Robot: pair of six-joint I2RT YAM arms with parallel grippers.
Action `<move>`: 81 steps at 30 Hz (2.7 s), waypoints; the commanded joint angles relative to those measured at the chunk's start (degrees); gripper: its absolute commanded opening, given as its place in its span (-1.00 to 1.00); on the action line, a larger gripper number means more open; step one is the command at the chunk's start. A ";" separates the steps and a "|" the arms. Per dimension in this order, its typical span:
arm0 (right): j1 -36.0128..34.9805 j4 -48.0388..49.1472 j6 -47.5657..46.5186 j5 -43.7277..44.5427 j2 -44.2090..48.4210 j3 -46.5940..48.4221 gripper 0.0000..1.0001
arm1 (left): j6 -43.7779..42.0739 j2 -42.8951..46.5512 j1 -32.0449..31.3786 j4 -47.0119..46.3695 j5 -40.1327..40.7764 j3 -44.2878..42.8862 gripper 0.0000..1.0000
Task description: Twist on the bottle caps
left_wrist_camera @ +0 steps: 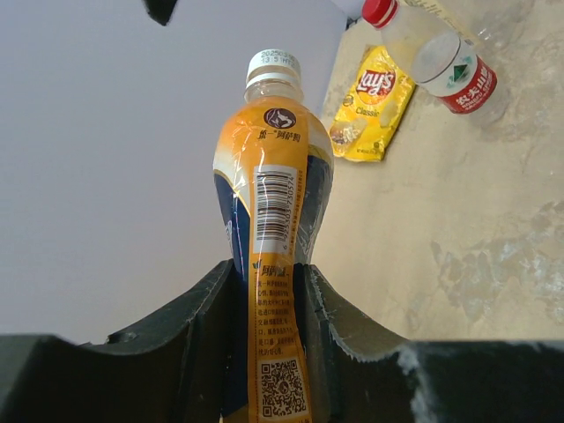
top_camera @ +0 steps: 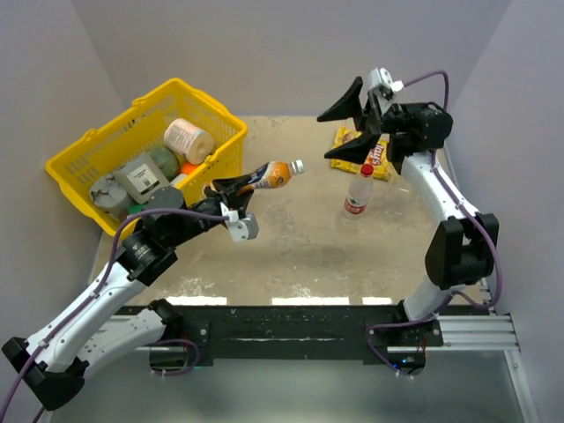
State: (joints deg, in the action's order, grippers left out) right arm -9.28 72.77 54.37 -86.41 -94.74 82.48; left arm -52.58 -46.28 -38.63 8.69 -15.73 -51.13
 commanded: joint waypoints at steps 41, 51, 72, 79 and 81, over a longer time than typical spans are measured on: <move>-12.86 -106.44 -146.13 17.32 28.03 -8.03 0.43 | -22.57 4.71 2.86 -2.89 -12.04 2.53 -1.00; -17.79 -81.22 -128.64 23.65 30.14 -16.12 0.26 | -22.13 4.36 2.77 -3.06 -12.22 1.74 -1.00; -17.79 -82.63 -127.68 27.61 29.61 -15.24 -0.11 | -18.53 5.32 2.77 -3.59 -8.53 1.56 -1.00; -17.70 -81.56 -126.18 28.93 29.17 -14.98 -0.16 | -17.91 5.41 2.77 -4.29 -8.79 1.83 -1.00; -17.79 -81.47 -126.00 28.76 29.08 -14.80 -0.21 | -18.09 5.41 2.77 -4.21 -9.06 2.00 -1.00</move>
State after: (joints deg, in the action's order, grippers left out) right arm -26.79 -10.98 -73.08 -58.22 -65.93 66.83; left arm -72.01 -41.41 -36.01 7.31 -24.64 -48.07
